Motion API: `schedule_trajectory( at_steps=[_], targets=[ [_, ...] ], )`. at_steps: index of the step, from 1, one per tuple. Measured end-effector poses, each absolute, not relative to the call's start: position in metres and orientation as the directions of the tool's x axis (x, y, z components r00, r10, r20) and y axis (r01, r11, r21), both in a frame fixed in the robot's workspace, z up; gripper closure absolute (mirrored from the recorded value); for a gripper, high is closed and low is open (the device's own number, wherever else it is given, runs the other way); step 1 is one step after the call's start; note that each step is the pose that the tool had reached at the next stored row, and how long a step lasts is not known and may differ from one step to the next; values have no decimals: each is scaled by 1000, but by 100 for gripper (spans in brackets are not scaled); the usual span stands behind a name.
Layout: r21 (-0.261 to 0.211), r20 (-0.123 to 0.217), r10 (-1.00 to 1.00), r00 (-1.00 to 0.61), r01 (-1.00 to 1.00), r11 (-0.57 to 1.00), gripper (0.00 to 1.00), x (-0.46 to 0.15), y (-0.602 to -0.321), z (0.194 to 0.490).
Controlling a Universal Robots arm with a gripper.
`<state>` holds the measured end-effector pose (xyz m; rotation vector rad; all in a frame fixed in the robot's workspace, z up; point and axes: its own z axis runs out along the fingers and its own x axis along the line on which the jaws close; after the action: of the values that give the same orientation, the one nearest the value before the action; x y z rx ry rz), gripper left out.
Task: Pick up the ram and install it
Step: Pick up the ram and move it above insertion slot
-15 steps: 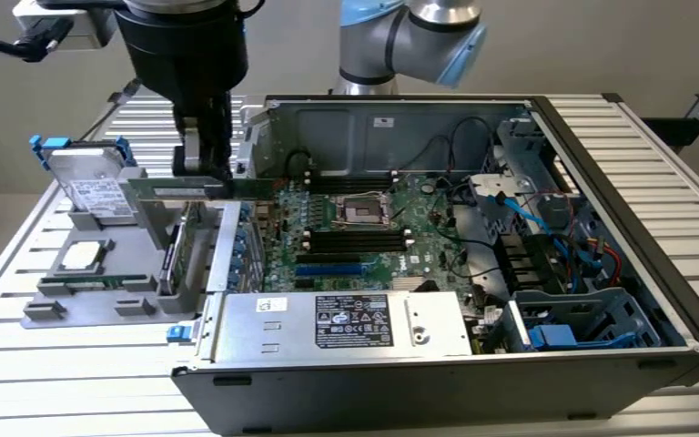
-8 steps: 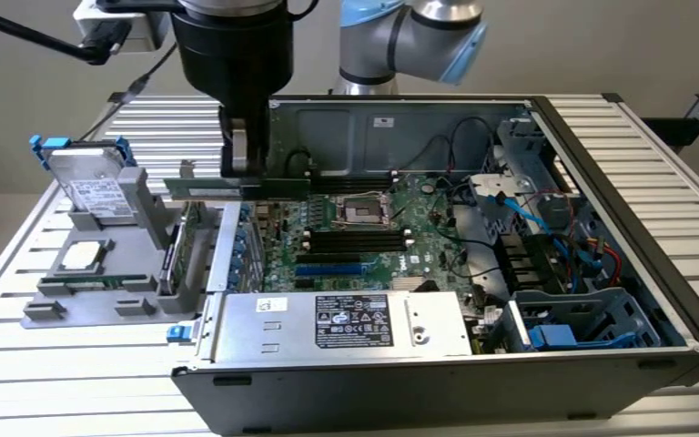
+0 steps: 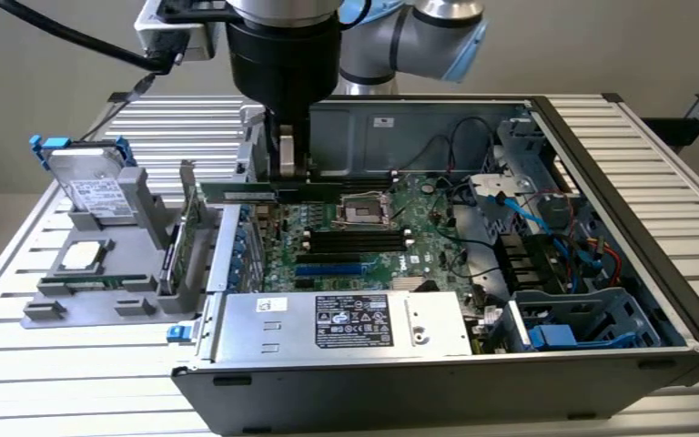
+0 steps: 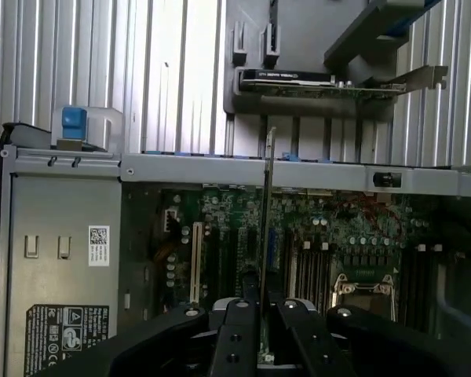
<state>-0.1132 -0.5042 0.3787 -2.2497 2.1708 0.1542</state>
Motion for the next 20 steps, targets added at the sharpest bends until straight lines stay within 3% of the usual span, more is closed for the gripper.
schedule_trajectory(
  at_steps=[12, 20],
  targets=[
    [60, -79, -996, 33, -997, -38, 86, -59, -500, 357],
    [60, -77, -996, 33, -997, -38, 86, -27, -475, 343]
  ],
)
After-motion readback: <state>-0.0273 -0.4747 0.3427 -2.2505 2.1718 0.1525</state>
